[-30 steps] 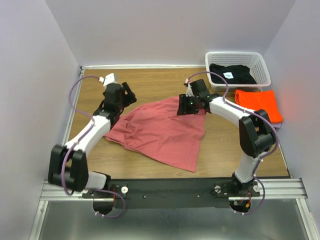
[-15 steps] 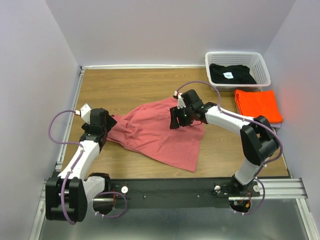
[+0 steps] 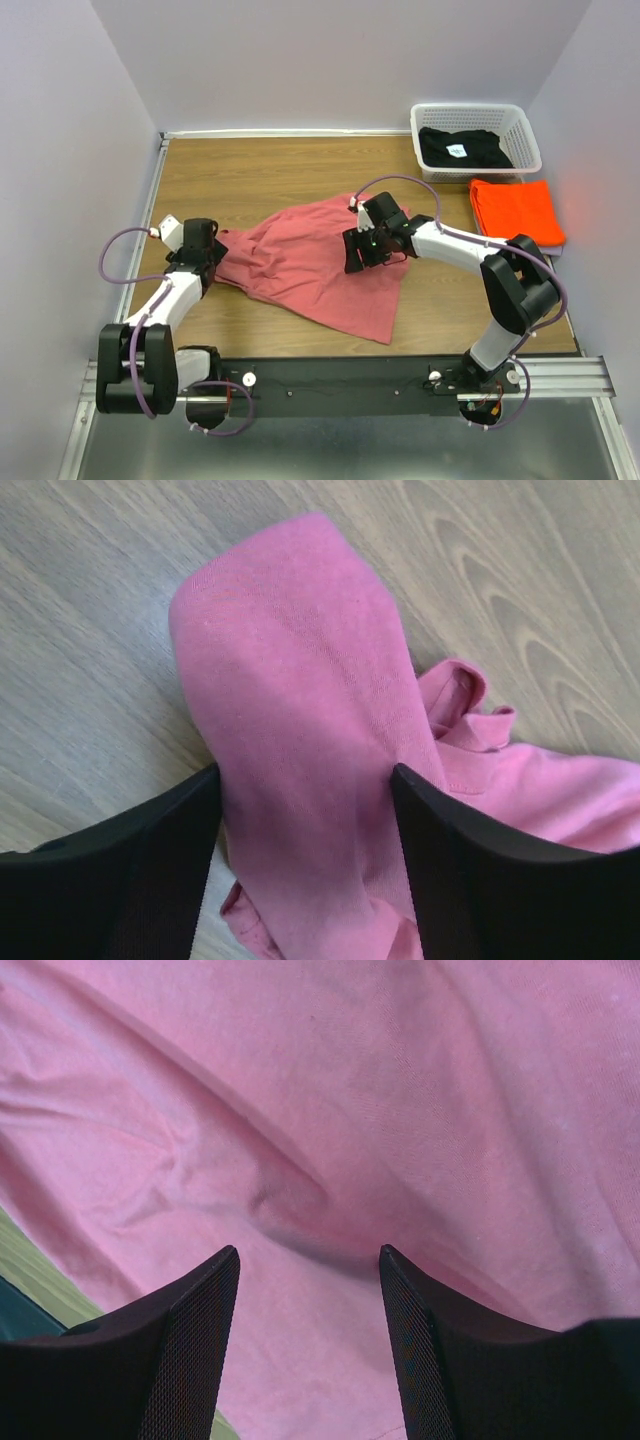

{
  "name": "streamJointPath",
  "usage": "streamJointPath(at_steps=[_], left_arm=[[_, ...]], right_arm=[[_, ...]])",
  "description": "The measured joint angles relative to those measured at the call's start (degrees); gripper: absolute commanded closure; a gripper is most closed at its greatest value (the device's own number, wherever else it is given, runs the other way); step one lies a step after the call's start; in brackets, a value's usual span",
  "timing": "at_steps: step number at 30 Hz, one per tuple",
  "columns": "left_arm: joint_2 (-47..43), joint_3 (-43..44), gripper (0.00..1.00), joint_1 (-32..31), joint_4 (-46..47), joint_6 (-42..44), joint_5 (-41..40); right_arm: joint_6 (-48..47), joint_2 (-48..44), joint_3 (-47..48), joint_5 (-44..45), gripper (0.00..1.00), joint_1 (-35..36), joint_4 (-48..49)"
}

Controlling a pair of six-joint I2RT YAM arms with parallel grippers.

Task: Fold and stack the t-shirts
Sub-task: Flatten the tshirt out

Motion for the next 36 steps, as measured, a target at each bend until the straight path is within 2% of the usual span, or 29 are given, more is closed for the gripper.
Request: streamJointPath(at_steps=[1,3,4,5,6,9,15,17,21,24,25,28,31,32,36], left_arm=[[1.0,0.2,0.51,0.0,0.2,0.0,0.0],[2.3,0.9,0.65,0.0,0.5,0.5,0.0],[2.9,1.5,0.79,0.0,0.7,1.2,0.2],[3.2,1.8,0.83,0.0,0.9,1.9,0.3],[4.0,2.9,0.92,0.0,1.3,2.4,0.6],[5.0,5.7,0.92,-0.5,1.9,4.6,1.0],[7.5,14.5,0.79,-6.4,4.0,11.1,0.7],[9.7,18.7,0.74,-10.5,4.8,13.8,-0.1],[15.7,25.6,0.70,-18.6,6.2,18.4,-0.3],[21.5,29.5,0.61,-22.7,7.3,21.6,1.0],[23.2,30.3,0.51,-24.3,7.3,22.5,1.4],[25.7,30.7,0.36,-27.1,6.4,23.8,1.7],[24.8,29.9,0.30,-28.5,4.6,22.7,1.1],[23.9,29.4,0.25,-28.5,4.2,21.9,0.5],[15.1,24.5,0.25,-26.5,1.6,17.9,-2.4]], right_arm=[[0.0,0.0,-0.2,0.0,0.35,0.0,0.0],[-0.1,0.0,-0.4,0.0,0.35,0.0,0.0],[-0.1,-0.1,-0.5,0.0,0.35,0.0,0.0],[-0.2,-0.1,-0.5,0.0,0.35,0.0,0.0],[-0.3,-0.2,-0.5,0.0,0.35,0.0,0.0],[-0.4,-0.6,-0.5,0.0,0.35,0.0,0.0],[-0.4,-1.3,-0.6,0.1,0.35,0.0,0.0],[-0.4,-1.3,-0.8,0.2,0.35,0.0,0.0],[-0.3,-1.3,-0.8,0.2,0.35,0.0,0.0],[-0.4,-1.3,-0.8,0.2,0.35,0.0,0.0],[-0.4,-1.3,-0.8,0.2,0.35,0.0,0.0],[-0.3,-1.3,-0.8,0.2,0.35,0.0,0.0],[-0.4,-1.3,-0.8,0.1,0.35,0.0,0.0],[-0.4,-1.3,-0.8,0.0,0.35,0.0,0.0],[-0.4,-1.3,-0.8,-0.7,0.35,0.0,0.0]])
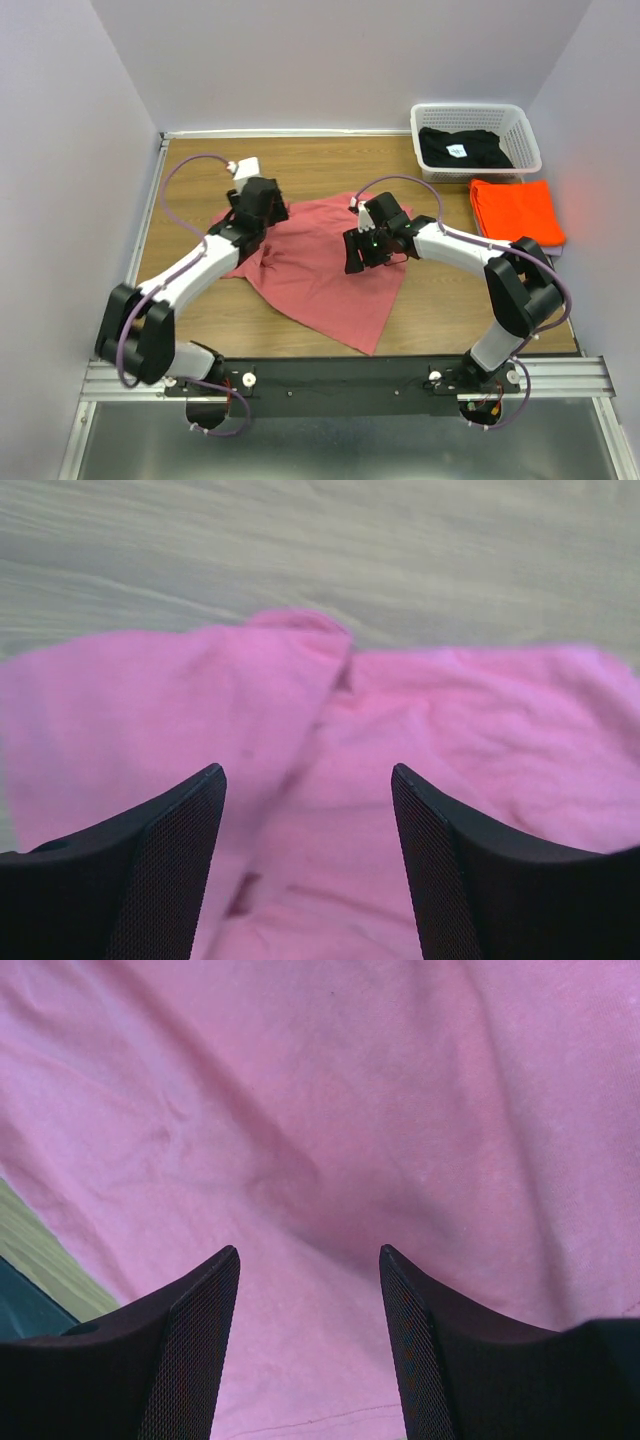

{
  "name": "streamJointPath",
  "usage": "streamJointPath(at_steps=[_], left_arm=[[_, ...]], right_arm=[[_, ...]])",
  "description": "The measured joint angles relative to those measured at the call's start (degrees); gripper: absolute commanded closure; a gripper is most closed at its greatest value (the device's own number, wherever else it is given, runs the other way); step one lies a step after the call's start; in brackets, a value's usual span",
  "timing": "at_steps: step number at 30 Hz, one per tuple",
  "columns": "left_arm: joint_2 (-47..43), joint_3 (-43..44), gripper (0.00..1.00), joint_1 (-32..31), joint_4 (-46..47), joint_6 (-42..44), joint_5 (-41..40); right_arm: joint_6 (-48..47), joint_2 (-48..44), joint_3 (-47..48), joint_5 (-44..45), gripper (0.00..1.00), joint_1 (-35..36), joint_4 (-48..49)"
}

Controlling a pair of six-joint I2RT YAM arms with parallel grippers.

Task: Fold and stack the t-shirts
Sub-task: Flatten the tshirt out

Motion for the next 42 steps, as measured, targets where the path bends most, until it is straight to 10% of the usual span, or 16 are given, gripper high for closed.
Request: streamJointPath(at_steps=[6,19,42], left_arm=[[-9.6,-7.0,0.29,11.3,-0.2,-2.8,-0.1],[-0.1,-8.7,0.27,27.1,-0.5,-2.4,8.2],[7.1,-11.1,0.37,27.1,3.0,-6.6,13.4]], right_arm=[[0.9,0.0,-0.1,-0.4,0.36,0.0,0.0],[6.5,0.0,-2.8,3.5,0.36,-0.1,0.0],[15.7,10.1,2.7,1.0,0.40,-17.0,13.2]])
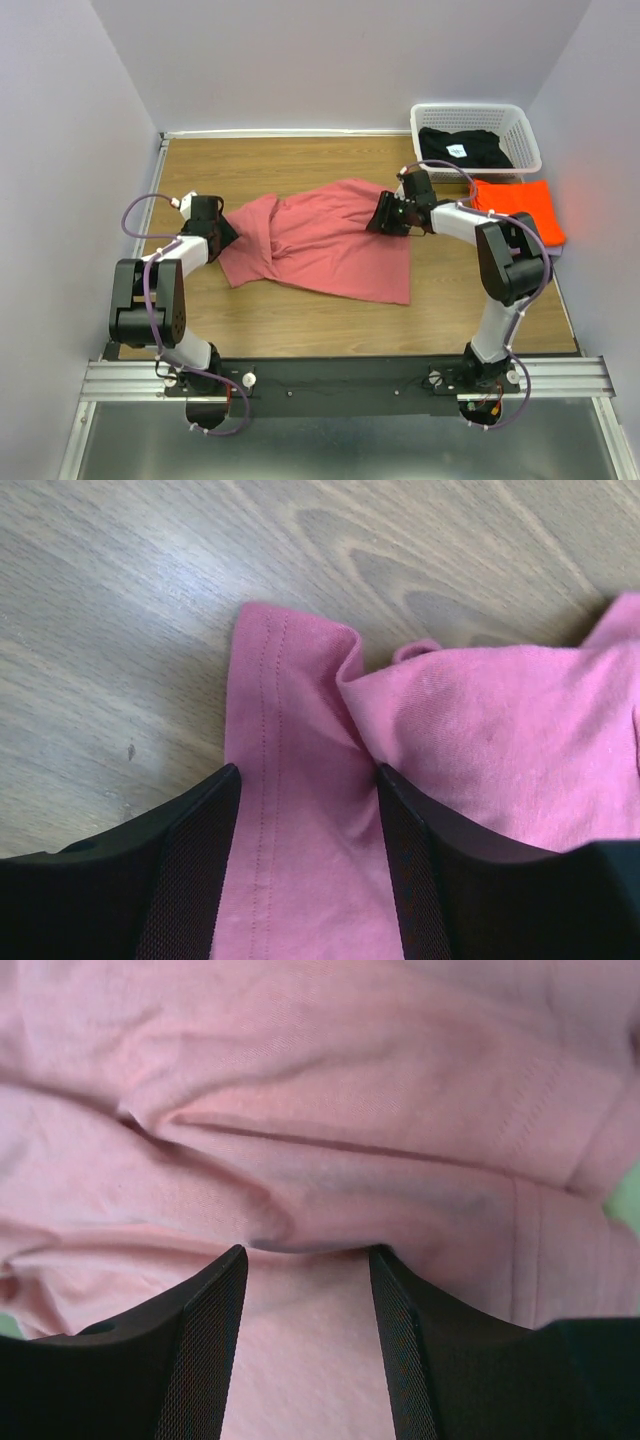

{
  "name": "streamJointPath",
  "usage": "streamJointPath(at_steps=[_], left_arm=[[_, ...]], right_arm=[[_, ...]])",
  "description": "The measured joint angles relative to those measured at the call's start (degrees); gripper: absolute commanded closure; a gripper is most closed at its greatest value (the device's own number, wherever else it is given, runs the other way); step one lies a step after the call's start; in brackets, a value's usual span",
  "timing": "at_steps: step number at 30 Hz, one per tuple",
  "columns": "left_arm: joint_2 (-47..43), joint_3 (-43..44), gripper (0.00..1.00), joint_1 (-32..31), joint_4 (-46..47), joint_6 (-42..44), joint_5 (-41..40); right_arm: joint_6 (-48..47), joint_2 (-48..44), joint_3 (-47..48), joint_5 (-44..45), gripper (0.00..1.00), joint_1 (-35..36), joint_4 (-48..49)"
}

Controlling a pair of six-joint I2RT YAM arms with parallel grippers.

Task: Fold and stack the t-shirts
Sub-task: Flatten the tshirt out

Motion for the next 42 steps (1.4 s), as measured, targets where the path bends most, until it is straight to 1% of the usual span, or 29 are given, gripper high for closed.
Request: streamJointPath(at_steps=[2,5,10,12,14,16,18,21,22,25,26,28,31,34,36,41,42], left_arm=[[-0.8,-0.8,0.39,0.4,-0.2,-0.6,-0.1],[-4.5,-4.1,0.42,1.0,-1.7,-2.1,-0.3],[-12.3,-10.3,0.44,1.6,-3.4,-5.2,0.0],[-16.0,-12.7,0.44,1.6,-4.8,-6.3,0.4],[-20.4,-14.3,0.40,1.6,-7.4,-7.1,0.5],[-24.4,-14.1,0.38,1.6,-9.3,-7.0,0.0],[-25.8,-12.9,0.38,1.6,-9.8,-6.2,-0.5],[-24.3,-9.4,0.39,1.6,-9.8,-2.7,-0.5],[-23.2,-8.3,0.43,1.5,-9.7,-1.0,-0.4],[-19.0,-5.6,0.49,1.3,-8.8,2.3,0.6],[-17.2,-4.9,0.53,1.1,-8.6,3.3,1.2],[-14.9,-4.6,0.56,1.0,-8.2,4.7,2.4],[-12.5,-4.6,0.57,-0.2,-8.0,5.0,3.1],[-10.0,-5.1,0.61,-1.7,-7.5,4.3,4.9],[-9.1,-6.1,0.62,-2.2,-7.3,3.5,5.6],[-10.1,-8.4,0.63,-2.6,-4.9,1.2,7.0],[-10.4,-8.9,0.68,-2.6,-4.6,0.9,7.5]], right_arm=[[0.4,2.3,2.4,-0.3,0.40,-1.0,0.9],[0.7,5.3,6.5,-0.3,0.40,-1.7,1.3],[-1.0,5.9,7.7,-0.2,0.39,-1.8,0.8],[-2.3,5.6,7.6,-0.2,0.39,-1.8,0.4],[-3.3,4.8,7.0,-0.2,0.39,-1.7,-0.3],[-4.3,3.3,5.8,-0.3,0.39,-1.7,-1.4],[-5.3,0.9,4.1,-0.3,0.39,-1.3,-2.8],[-6.5,-2.8,1.9,-0.3,0.39,0.5,-3.6],[-6.8,-4.0,1.0,-0.3,0.39,1.7,-3.7],[-7.1,-6.0,-0.8,-0.6,0.39,5.6,-4.1],[-7.1,-6.2,-1.2,-0.7,0.39,6.8,-4.1],[-7.1,-6.3,-2.3,-1.3,0.39,8.8,-4.4],[-7.0,-6.3,-3.1,-1.5,0.39,9.9,-5.1],[-6.8,-6.3,-3.6,-1.5,0.39,10.2,-5.3],[-6.7,-6.3,-3.8,-1.5,0.39,10.2,-5.3],[-6.6,-6.4,-5.0,-0.6,0.39,10.2,-5.3],[-6.5,-6.4,-5.2,-0.2,0.39,10.2,-5.3]])
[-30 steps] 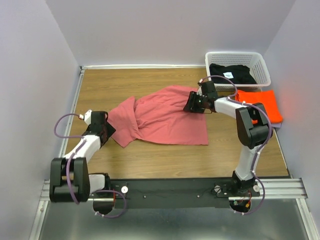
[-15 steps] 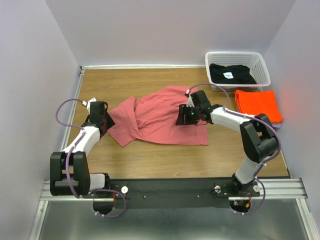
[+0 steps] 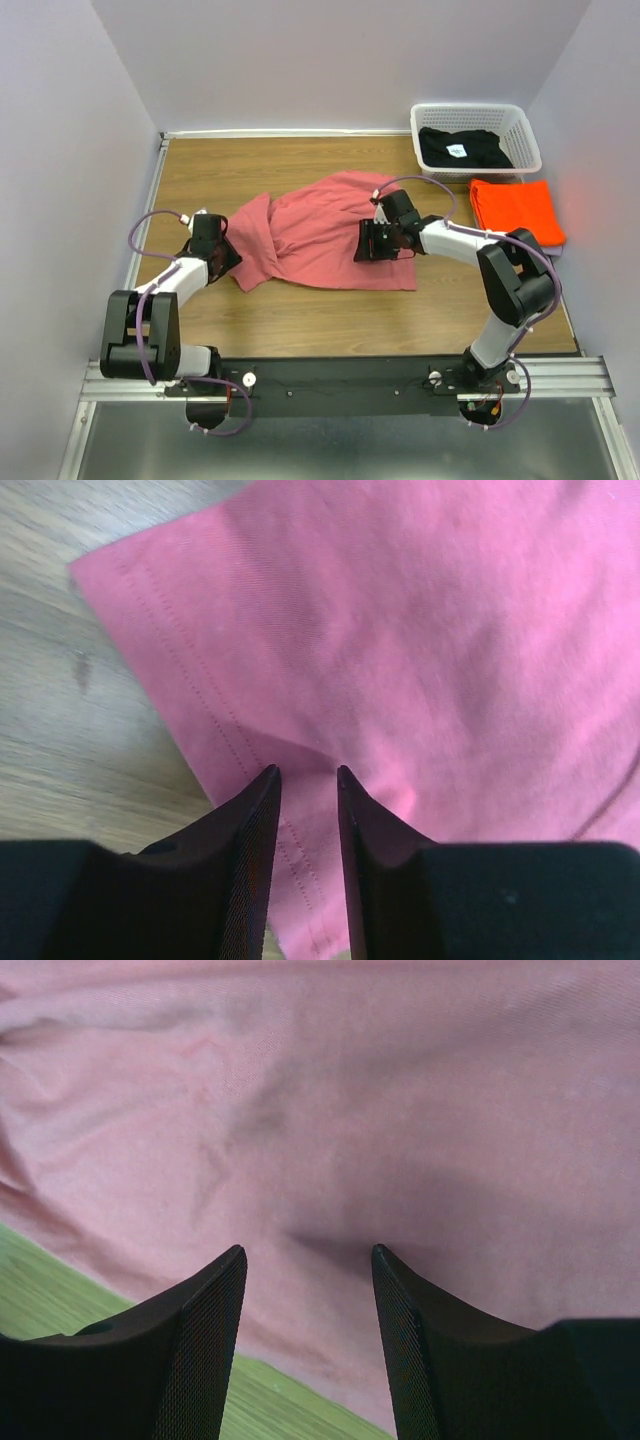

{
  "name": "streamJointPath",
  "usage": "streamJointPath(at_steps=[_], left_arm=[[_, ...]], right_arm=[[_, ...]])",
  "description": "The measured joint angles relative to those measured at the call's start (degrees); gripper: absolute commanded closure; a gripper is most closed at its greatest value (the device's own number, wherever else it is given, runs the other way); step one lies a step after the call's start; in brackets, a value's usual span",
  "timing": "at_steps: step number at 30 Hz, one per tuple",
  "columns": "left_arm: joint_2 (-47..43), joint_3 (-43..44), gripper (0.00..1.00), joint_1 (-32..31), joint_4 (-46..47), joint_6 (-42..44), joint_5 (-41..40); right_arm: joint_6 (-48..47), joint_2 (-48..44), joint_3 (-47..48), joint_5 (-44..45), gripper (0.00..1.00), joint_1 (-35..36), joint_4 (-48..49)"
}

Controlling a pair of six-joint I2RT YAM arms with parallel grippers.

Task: Fold and stack the t-shirts
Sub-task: Flatten the tshirt out

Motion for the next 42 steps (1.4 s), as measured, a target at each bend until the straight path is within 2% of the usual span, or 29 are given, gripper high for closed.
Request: streamJointPath(at_steps=[3,8,13,18,23,28,32,35,42], left_arm=[[-2.8,-2.6,0.73,-0.6,0.6,-1.3,2.5],[-8.0,-5.2,0.72,-4.3,-2.9,-4.2,4.9],[-5.9,-4.7,0.70,-6.8,-2.1,-5.7,6.5],[-3.0,-2.8,0.69,-9.6,-1.1,-6.8,7.9],[-1.5,0.2,0.49,-10.0,-2.8,-7.0,8.4],[-5.7,3.8,0.43,-8.7,-6.7,-5.5,4.1],[-8.7,4.5,0.39,-3.4,-8.1,-2.8,1.0],[-7.5,4.5,0.35,0.1,-9.0,-0.3,-0.9],[-2.4,4.5,0.24,2.3,-9.0,5.9,-1.4]], right_arm=[[0.8,-0.4,-0.6,1.6,0.39,0.0,0.1],[1.7,-0.9,-1.0,4.9,0.38,-0.7,0.1],[3.5,0.3,0.0,5.2,0.38,-5.0,0.3],[5.4,5.4,5.6,4.9,0.38,-9.9,1.6],[4.9,9.5,11.0,4.9,0.38,-11.3,2.1],[2.3,9.2,11.2,4.9,0.38,-11.3,1.2],[0.8,6.6,9.5,4.9,0.37,-11.3,-1.2],[0.2,2.8,6.1,4.9,0.36,-11.3,-1.8],[0.0,-4.9,0.2,5.0,0.34,-11.3,-3.9]])
